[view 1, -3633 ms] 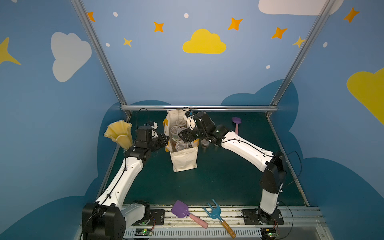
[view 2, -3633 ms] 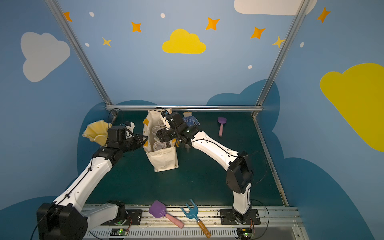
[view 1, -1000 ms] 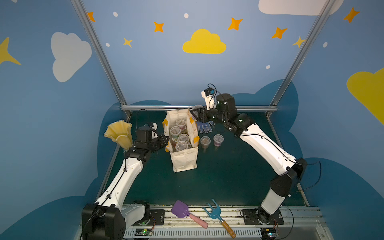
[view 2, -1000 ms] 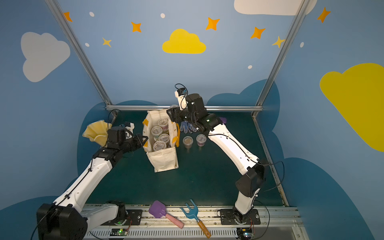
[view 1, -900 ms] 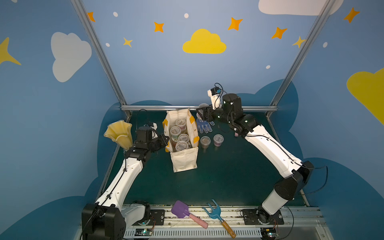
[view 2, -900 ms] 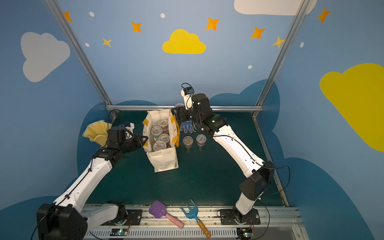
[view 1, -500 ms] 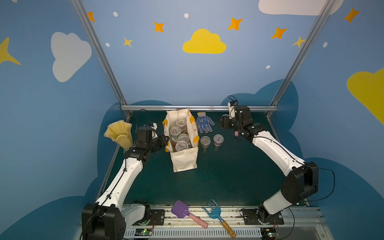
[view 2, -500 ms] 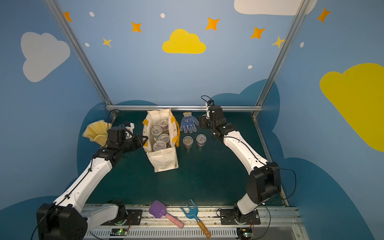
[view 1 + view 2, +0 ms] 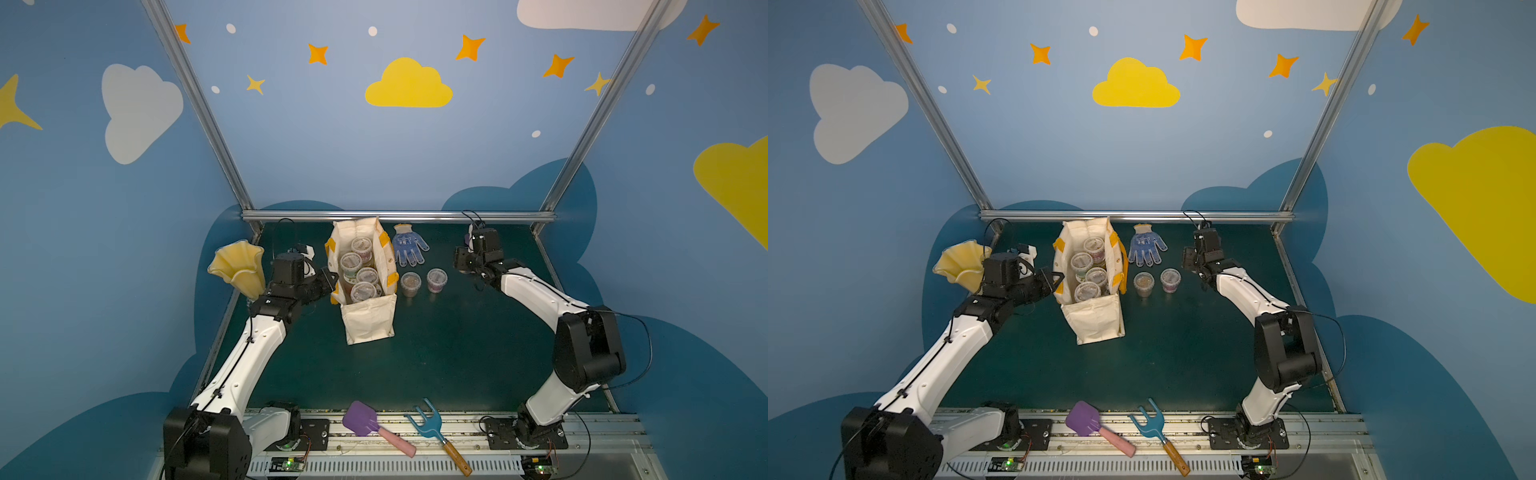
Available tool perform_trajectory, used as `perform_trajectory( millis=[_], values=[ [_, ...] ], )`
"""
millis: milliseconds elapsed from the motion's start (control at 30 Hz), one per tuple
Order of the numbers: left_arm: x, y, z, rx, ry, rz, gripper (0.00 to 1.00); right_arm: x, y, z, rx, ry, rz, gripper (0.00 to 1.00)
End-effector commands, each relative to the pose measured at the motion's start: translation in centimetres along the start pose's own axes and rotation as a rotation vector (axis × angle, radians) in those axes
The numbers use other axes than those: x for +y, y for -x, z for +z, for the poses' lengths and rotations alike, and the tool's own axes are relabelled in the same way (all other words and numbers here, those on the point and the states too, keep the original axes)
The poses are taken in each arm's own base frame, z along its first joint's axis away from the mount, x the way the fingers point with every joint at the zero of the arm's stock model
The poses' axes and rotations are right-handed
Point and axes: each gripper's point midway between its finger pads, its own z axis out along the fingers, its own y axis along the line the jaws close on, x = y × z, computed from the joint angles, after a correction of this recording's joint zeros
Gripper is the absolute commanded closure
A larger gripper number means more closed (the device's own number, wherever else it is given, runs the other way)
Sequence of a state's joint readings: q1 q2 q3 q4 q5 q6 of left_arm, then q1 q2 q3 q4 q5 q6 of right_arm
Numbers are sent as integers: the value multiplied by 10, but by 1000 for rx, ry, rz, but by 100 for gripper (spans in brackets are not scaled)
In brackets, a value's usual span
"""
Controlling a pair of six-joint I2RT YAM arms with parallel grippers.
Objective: Take out the seed jars from the canvas bag
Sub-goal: Place the seed jar at the center of the board.
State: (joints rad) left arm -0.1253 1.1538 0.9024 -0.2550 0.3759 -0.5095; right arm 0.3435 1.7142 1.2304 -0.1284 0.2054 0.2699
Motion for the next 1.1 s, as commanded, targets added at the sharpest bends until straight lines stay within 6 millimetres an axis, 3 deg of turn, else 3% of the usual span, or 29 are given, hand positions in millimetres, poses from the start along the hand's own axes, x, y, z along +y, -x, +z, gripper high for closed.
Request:
perform_trajectory(
  millis=[0,500,833,1067],
  values=[
    [-2,-6,-5,16,-9,13,95,-6,-3,14,-10,-22,38,31],
    [-3,-3,-2,12,-12,15,95,-6,-42,55,73,-42,142,30],
    [-2,-5,-1,17,-8,18,95,-8,-52,59,92,-51,162,28],
    [-2,-4,-1,15,-9,17,95,-11,-53,52,89,-68,154,23]
  ],
)
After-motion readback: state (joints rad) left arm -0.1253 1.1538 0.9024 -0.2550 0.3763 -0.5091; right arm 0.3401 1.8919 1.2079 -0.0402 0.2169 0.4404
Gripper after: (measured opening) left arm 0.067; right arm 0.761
